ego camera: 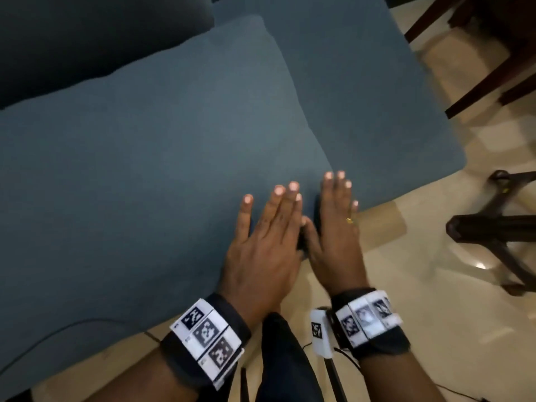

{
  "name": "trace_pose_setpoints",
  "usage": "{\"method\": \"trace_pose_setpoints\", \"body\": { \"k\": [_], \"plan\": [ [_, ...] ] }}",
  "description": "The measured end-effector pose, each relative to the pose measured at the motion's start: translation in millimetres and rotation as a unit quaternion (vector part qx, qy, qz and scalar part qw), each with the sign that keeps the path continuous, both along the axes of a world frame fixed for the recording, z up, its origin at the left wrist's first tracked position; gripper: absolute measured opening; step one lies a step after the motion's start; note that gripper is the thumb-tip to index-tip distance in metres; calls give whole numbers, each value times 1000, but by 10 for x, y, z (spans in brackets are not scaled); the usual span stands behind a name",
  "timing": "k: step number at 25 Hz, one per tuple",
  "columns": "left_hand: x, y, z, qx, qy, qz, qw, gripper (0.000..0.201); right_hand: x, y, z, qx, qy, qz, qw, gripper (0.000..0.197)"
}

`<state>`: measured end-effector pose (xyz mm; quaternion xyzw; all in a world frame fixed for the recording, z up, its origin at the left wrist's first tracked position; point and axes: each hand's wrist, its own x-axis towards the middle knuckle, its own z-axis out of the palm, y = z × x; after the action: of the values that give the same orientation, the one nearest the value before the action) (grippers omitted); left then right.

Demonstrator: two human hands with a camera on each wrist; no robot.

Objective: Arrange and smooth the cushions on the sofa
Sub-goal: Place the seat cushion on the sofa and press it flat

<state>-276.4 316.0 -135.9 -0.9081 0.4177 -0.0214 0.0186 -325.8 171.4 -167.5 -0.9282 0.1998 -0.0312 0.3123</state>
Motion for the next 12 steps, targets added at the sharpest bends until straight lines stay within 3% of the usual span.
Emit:
{"method": "trace_pose_setpoints", "body": {
  "k": [2,5,6,9,12],
  "plan": [
    [-4,-121,19,-25,2,-16,1000,80,-11,-54,9,1,-73,-69,995,66],
    [88,-201,-25,50,35,-14,998,92,-99,33,-119,12,39,1,999,67],
    [80,-232,-5,49,44,-17,998,91,-142,6,-136,24,45,-13,999,67],
    [-31,-304,-26,-2,20,-28,999,74,-241,-85,-172,24,-32,-148,988,66],
    [-139,-167,-103,70,-4,-77,995,74,-397,100,-218,74,72,-68,992,70]
  ]
}}
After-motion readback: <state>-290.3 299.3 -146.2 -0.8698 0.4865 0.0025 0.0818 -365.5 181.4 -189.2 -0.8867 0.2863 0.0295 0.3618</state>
